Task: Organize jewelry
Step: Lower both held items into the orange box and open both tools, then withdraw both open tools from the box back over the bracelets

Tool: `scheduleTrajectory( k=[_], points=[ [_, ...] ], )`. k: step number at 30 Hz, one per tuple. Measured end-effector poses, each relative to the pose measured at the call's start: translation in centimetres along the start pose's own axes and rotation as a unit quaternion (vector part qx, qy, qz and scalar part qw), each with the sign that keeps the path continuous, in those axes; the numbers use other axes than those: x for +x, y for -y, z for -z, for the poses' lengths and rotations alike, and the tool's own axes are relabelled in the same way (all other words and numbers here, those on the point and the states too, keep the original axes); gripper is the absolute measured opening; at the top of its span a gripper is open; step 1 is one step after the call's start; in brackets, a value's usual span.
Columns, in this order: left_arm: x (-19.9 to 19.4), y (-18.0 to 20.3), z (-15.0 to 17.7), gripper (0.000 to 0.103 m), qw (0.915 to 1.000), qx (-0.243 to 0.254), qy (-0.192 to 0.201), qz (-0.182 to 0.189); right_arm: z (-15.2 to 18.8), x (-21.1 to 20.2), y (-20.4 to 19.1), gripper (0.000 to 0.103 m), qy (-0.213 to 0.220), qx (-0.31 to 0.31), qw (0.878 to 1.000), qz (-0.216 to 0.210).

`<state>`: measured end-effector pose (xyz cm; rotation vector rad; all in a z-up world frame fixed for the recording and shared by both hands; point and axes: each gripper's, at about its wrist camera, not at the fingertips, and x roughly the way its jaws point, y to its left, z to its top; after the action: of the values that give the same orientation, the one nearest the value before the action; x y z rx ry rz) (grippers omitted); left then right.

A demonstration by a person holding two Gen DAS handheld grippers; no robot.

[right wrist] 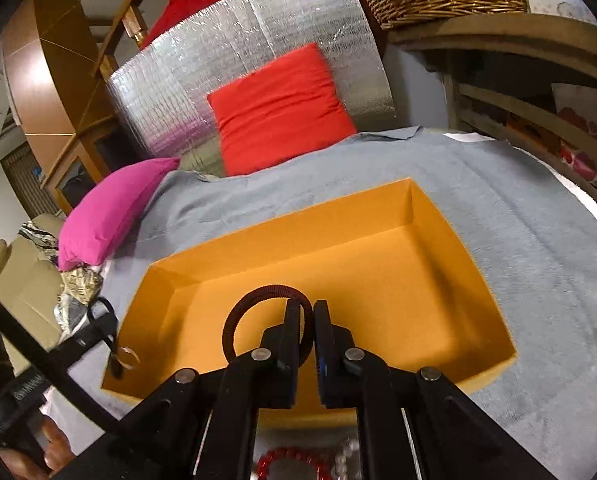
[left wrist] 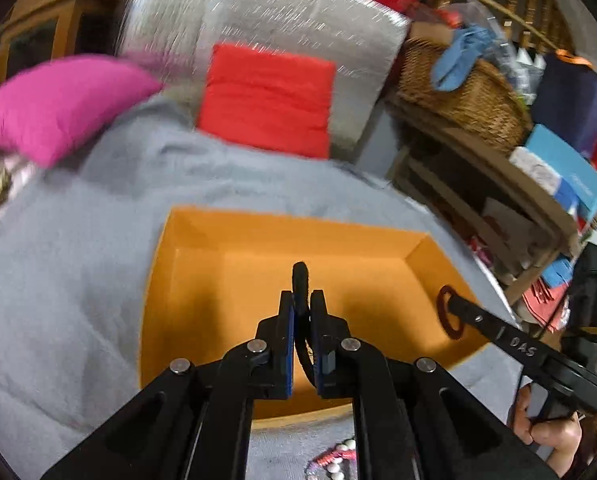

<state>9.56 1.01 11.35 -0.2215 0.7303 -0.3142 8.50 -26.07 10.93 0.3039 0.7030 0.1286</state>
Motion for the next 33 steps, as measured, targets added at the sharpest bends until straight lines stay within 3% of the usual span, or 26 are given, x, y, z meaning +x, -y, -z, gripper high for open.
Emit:
scheduleTrajectory(
  k=[3, 4, 5, 6, 8, 9, 16, 19, 24, 26, 28, 29, 33],
  points=[
    [1.3, -0.2, 0.2, 0.016, 0.9998, 0.007, -0.01, -0.014, 0.0, 1.2, 0.3, 0.009, -0.016, 0.006, 1.0, 0.009],
    [1.2, -0.3, 0.4, 0.037, 0.9996, 0.011, -0.01, -0.023, 0.0, 1.3, 0.4, 0.012, -0.017, 0.006, 1.0, 0.014],
    [1.1, -0.4, 0.4, 0.064, 0.9994, 0.011, -0.007, -0.033, -0.1, 1.3, 0.4, 0.023, -0.016, 0.007, 1.0, 0.021],
    [0.8, -0.5, 0.5, 0.071, 0.9993, 0.008, 0.001, -0.038, -0.1, 1.2, 0.5, 0.029, -0.013, 0.008, 1.0, 0.023],
    [0.0, -0.9, 0.7, 0.073, 0.9991, -0.005, 0.014, -0.04, -0.2, 0.6, 0.9, 0.048, -0.003, 0.014, 1.0, 0.02],
    [-0.1, -1.1, 0.7, 0.073, 0.9991, -0.008, 0.008, -0.04, -0.3, 0.2, 1.1, 0.051, 0.002, 0.016, 1.0, 0.021],
    [-1.3, -0.9, 2.2, 0.077, 0.9949, -0.005, -0.022, -0.098, -0.3, -3.7, 1.8, 0.052, 0.035, 0.008, 0.999, 0.033],
    [-2.7, -0.1, 3.1, 0.08, 0.9912, 0.013, -0.012, -0.131, 0.0, -5.8, 2.4, 0.052, 0.045, 0.015, 0.998, 0.033],
    [-5.5, 2.1, 3.5, 0.082, 0.9758, 0.036, -0.003, -0.216, 1.2, -9.3, 2.4, 0.056, 0.059, 0.006, 0.997, 0.058],
    [-6.3, 2.9, 3.9, 0.084, 0.9696, 0.063, -0.018, -0.236, 1.9, -10.4, 2.1, 0.058, 0.056, -0.008, 0.996, 0.062],
    [-7.5, 3.6, 4.9, 0.084, 0.9607, 0.089, -0.006, -0.263, 3.0, -11.7, 1.8, 0.059, 0.055, -0.018, 0.996, 0.064],
    [-8.2, 3.6, 5.3, 0.084, 0.9586, 0.092, 0.005, -0.269, 3.7, -12.3, 1.8, 0.061, 0.054, -0.019, 0.996, 0.061],
    [-10.3, 3.1, 5.9, 0.085, 0.9677, 0.07, 0.025, -0.241, 5.8, -13.5, 1.6, 0.062, 0.041, -0.032, 0.997, 0.06]
  ],
)
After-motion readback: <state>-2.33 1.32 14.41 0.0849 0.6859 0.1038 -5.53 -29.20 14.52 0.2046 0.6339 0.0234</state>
